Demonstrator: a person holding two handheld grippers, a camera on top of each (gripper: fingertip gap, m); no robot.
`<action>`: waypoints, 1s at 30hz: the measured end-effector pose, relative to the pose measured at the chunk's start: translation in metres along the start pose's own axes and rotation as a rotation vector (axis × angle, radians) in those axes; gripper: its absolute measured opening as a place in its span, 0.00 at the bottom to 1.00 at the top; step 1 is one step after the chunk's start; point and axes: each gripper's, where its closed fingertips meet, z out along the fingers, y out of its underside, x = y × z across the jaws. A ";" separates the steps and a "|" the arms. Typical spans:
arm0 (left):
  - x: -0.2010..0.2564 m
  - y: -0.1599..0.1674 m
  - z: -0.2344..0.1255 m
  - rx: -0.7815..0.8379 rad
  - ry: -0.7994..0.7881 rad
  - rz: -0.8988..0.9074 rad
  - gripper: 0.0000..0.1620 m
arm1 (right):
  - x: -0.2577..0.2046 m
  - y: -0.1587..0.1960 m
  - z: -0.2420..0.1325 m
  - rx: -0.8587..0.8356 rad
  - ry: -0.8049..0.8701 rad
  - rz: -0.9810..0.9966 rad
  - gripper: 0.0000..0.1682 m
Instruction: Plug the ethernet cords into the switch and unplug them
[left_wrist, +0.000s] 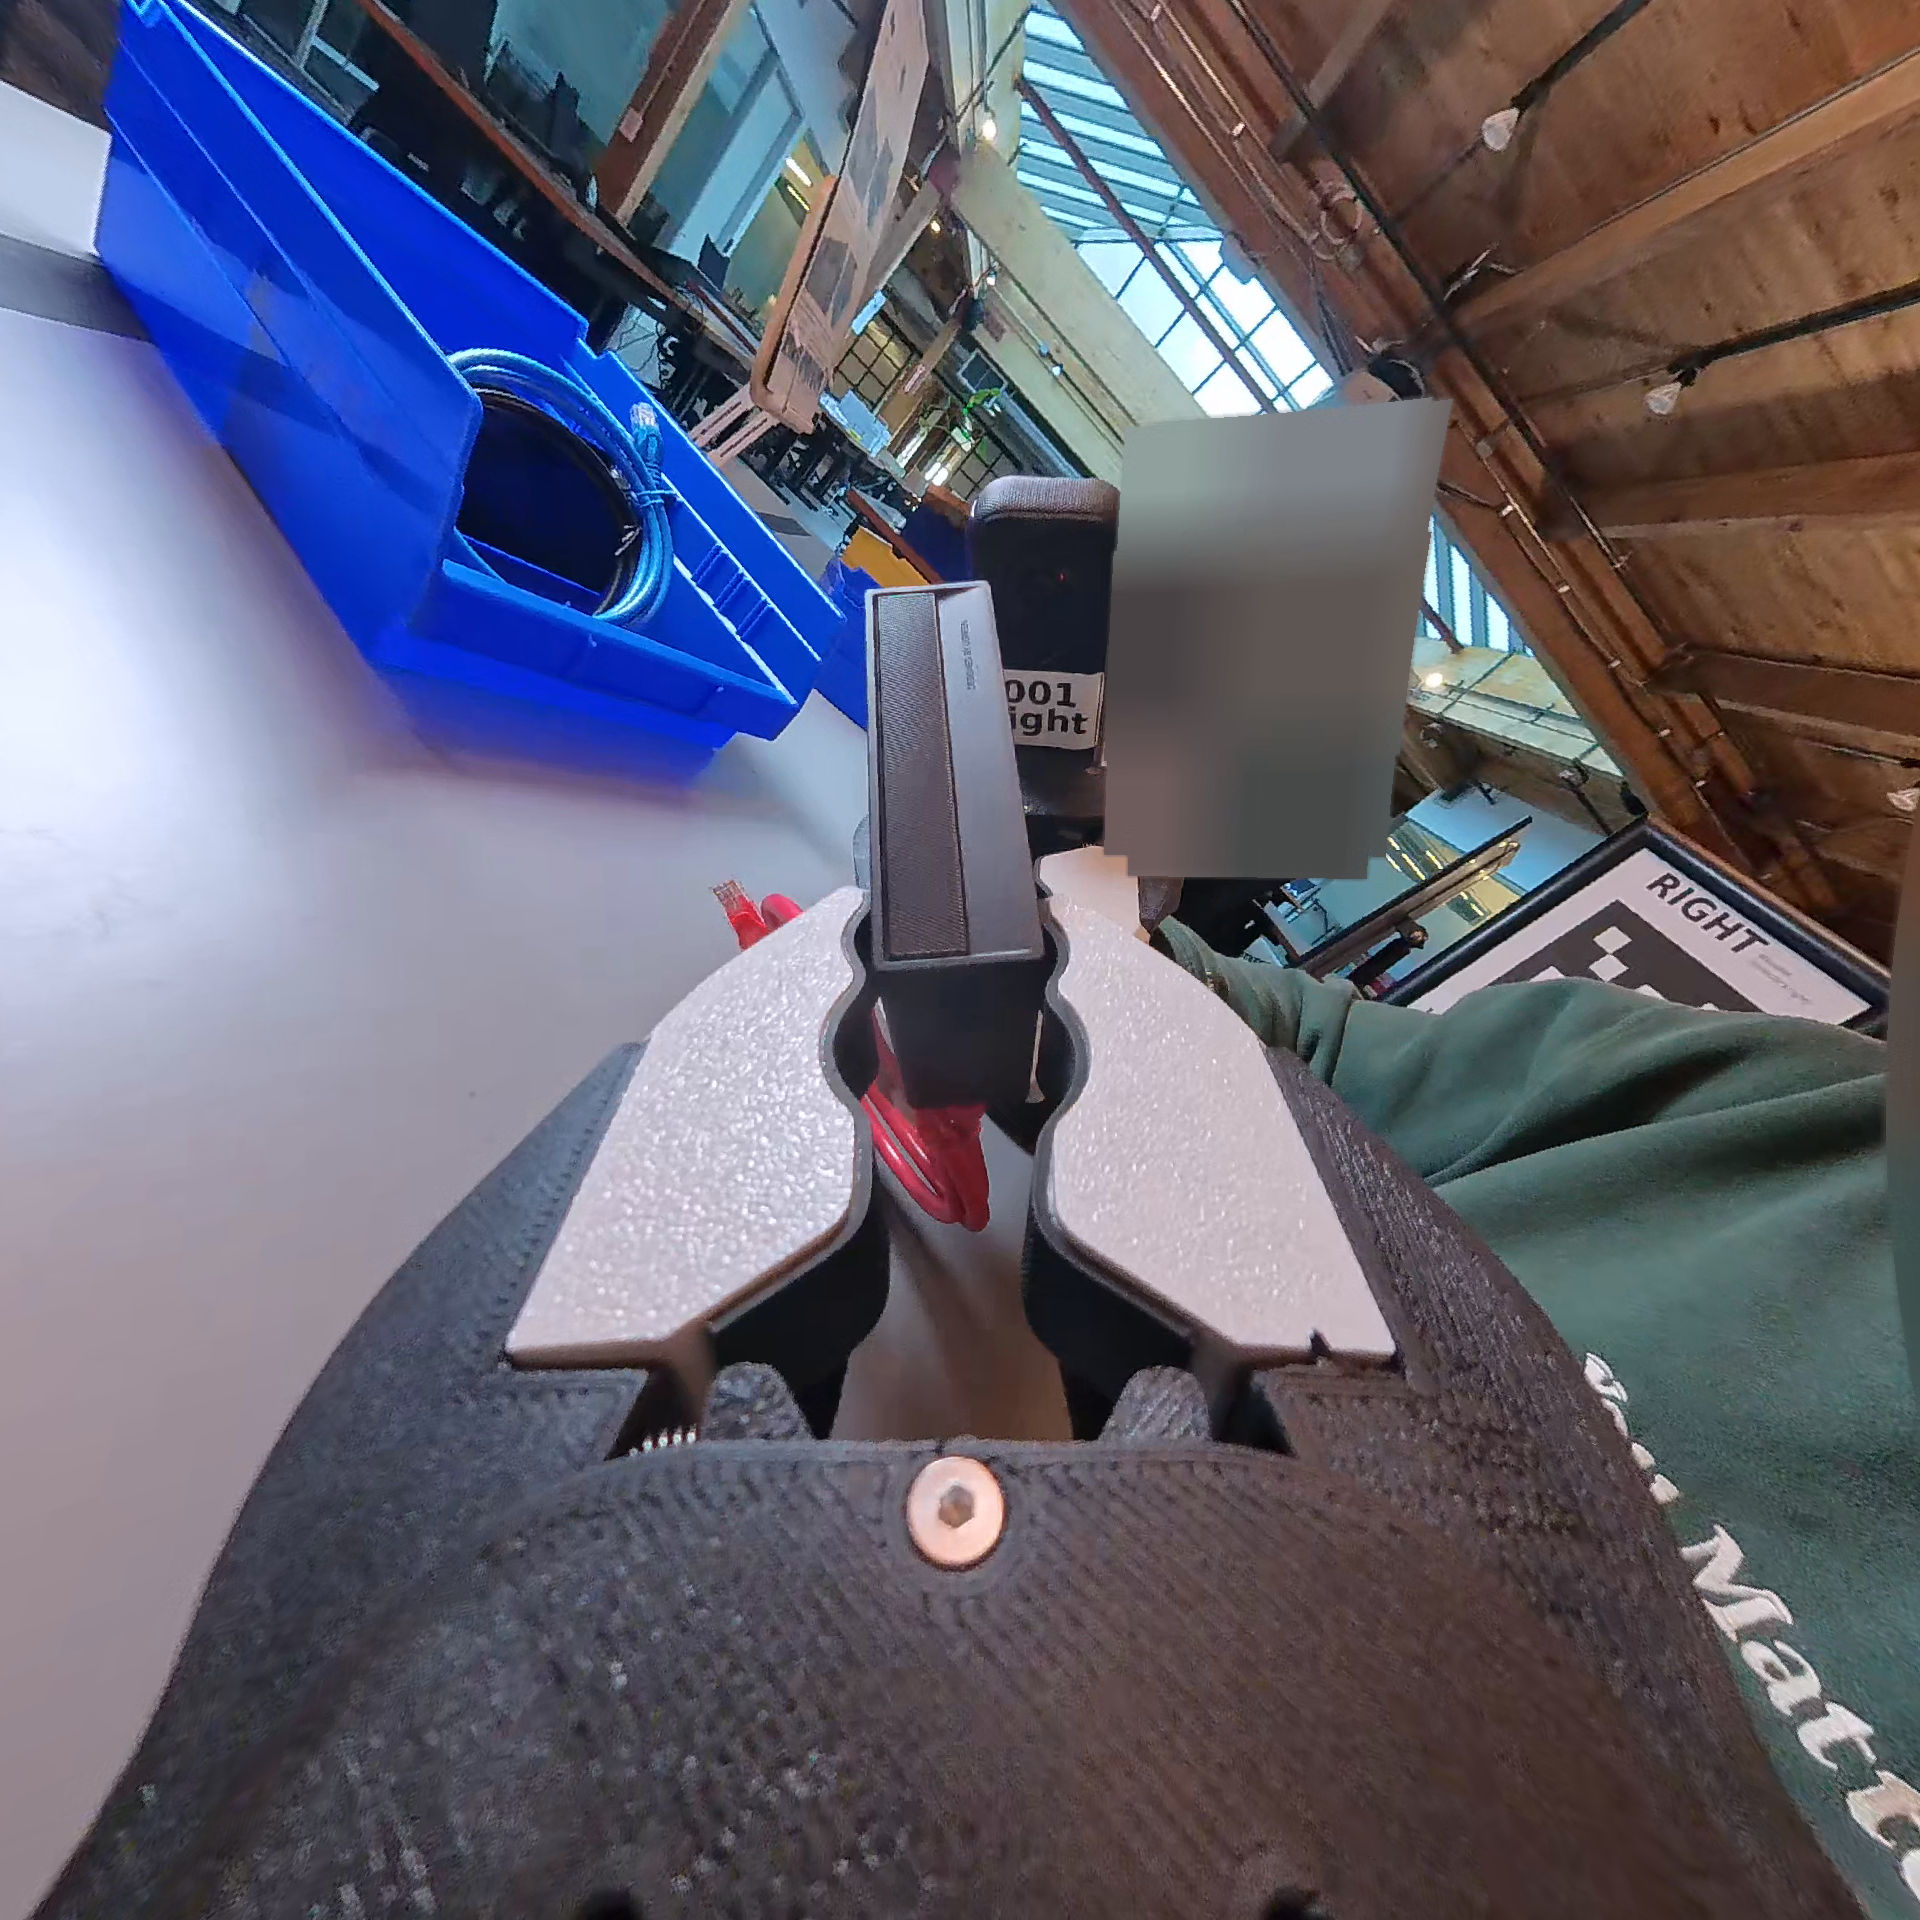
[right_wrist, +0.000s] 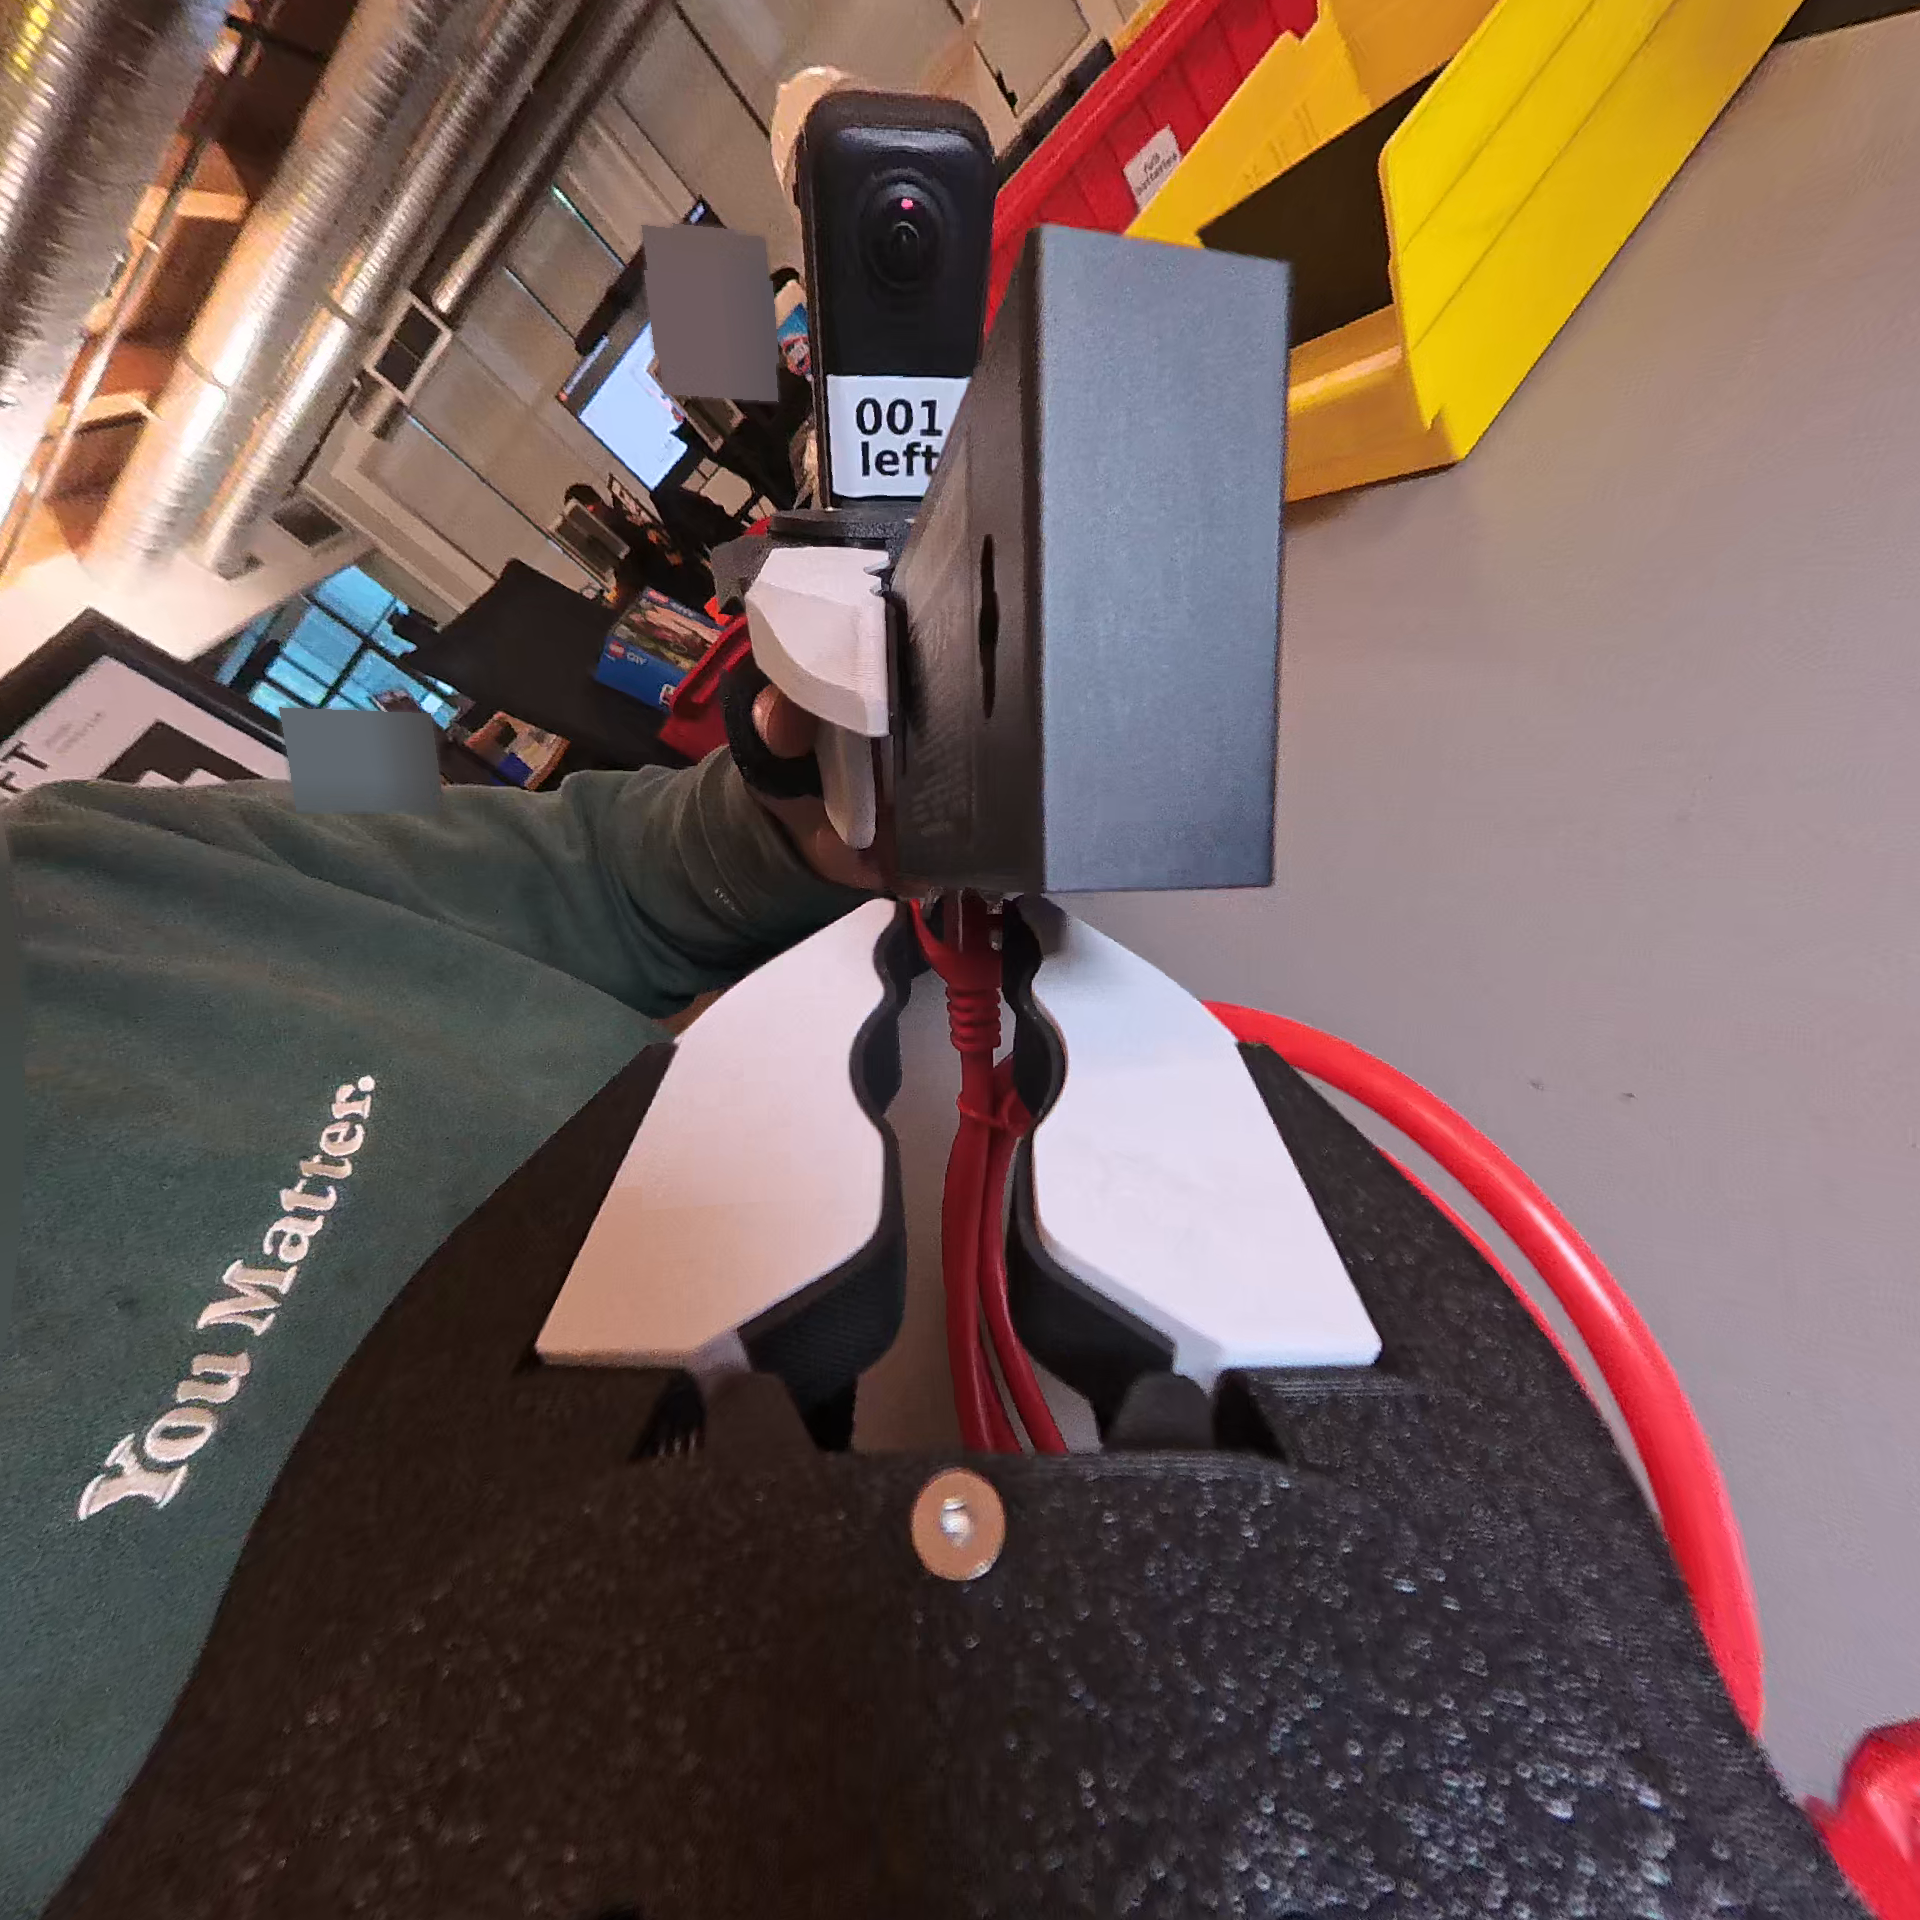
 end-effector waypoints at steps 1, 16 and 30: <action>0.000 0.000 0.000 0.003 -0.003 0.004 0.17 | 0.000 0.000 0.000 0.001 0.011 -0.003 0.10; 0.013 -0.007 0.000 0.041 -0.045 0.109 0.18 | 0.004 -0.006 -0.002 -0.018 0.148 0.022 0.09; 0.077 -0.014 0.001 0.045 0.162 0.324 0.17 | -0.017 0.000 -0.008 0.136 0.107 -0.151 0.08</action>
